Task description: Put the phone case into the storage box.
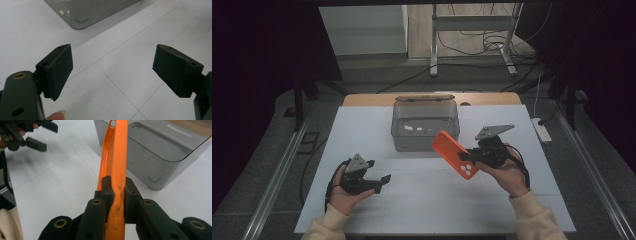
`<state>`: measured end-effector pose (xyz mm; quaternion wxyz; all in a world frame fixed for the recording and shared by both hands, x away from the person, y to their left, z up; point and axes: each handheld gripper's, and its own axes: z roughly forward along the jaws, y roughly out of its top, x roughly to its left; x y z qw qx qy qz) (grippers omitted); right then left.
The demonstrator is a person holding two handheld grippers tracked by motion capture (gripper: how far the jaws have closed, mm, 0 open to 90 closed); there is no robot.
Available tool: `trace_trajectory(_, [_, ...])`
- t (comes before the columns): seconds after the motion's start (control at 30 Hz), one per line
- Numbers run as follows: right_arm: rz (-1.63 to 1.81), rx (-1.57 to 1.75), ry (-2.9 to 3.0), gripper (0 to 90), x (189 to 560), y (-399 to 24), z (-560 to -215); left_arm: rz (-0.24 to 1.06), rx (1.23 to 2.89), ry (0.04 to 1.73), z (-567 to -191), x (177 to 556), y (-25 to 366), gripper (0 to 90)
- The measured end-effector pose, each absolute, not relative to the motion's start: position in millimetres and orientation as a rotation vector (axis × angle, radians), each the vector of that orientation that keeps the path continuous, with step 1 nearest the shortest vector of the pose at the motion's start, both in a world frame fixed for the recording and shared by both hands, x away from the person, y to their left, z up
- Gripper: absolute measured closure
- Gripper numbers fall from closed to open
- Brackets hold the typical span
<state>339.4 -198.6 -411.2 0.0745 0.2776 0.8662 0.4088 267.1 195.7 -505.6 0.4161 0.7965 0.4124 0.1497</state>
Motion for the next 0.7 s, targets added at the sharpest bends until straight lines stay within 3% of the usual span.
trace_trajectory(0.7, [1.172, 0.947, 2.424, 81.0, 334, -187, -385, 0.371, 2.024, 1.031, -509, 267, 192, 16.2])
